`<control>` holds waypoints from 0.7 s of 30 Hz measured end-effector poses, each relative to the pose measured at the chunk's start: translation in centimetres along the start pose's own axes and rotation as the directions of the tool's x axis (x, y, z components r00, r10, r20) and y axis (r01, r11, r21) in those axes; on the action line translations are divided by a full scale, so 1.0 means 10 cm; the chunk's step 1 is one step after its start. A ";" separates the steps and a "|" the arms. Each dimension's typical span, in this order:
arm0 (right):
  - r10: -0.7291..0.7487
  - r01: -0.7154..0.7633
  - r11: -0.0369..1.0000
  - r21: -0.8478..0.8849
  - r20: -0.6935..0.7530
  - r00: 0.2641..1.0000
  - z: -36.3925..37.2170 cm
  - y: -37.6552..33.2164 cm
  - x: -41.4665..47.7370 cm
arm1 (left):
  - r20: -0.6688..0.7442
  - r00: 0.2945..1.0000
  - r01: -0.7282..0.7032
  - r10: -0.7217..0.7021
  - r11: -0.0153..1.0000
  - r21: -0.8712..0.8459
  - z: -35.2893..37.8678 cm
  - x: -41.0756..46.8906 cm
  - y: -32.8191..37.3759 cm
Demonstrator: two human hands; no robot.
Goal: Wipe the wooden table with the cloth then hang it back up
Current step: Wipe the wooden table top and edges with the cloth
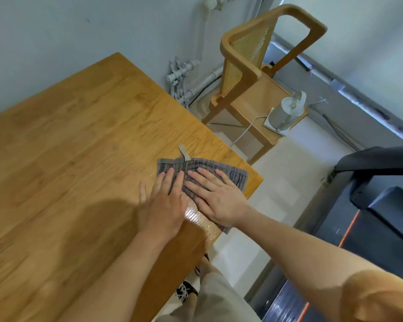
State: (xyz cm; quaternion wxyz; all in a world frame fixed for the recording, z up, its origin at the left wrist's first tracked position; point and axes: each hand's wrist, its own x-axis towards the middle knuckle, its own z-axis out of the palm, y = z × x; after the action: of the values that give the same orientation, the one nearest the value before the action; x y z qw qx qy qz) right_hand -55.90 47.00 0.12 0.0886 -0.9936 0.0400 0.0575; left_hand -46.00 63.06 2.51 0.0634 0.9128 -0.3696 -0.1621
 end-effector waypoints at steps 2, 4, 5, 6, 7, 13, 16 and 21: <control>0.098 -0.098 0.995 0.019 -0.016 0.995 0.00 -0.08 0.04 | 0.000 1.000 0.013 -0.013 1.000 -0.024 -0.01 0.15 0.06; 0.225 -0.223 0.974 0.033 -0.063 0.972 0.05 -0.31 0.07 | -0.010 1.000 -0.019 0.019 1.000 -0.002 -0.01 0.21 -0.02; 0.278 -0.275 0.960 0.047 -0.074 0.958 0.08 -0.46 0.08 | -0.020 0.999 -0.036 0.037 0.999 0.017 0.00 0.19 -0.10; 0.312 -0.307 0.949 0.073 -0.071 0.947 0.12 -0.62 0.10 | -0.032 0.998 -0.045 0.046 0.999 0.024 0.01 0.15 -0.18; 0.319 -0.313 0.945 0.098 -0.057 0.946 0.15 -0.78 0.11 | -0.048 0.998 -0.040 0.041 0.999 0.019 0.03 0.08 -0.27; -0.102 0.101 0.994 0.041 0.034 0.994 0.25 -1.00 0.03 | -0.048 0.990 0.131 -0.130 0.991 0.000 0.10 -0.49 -0.72; -0.393 0.394 0.919 0.011 0.108 0.913 0.16 -0.53 -0.03 | -0.015 0.988 0.156 -0.155 0.987 0.038 0.12 -0.69 -0.60; -0.436 0.390 0.874 0.289 0.114 0.893 -0.35 0.03 -0.06 | -0.029 0.984 0.177 -0.176 0.984 0.007 0.06 -0.83 -0.14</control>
State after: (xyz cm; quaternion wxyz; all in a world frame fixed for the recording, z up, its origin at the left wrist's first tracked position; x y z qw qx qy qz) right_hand -56.11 46.12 3.61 0.2306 -0.9498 -0.1748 0.1188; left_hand -50.94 69.85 3.67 0.0496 0.9444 -0.2871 -0.1523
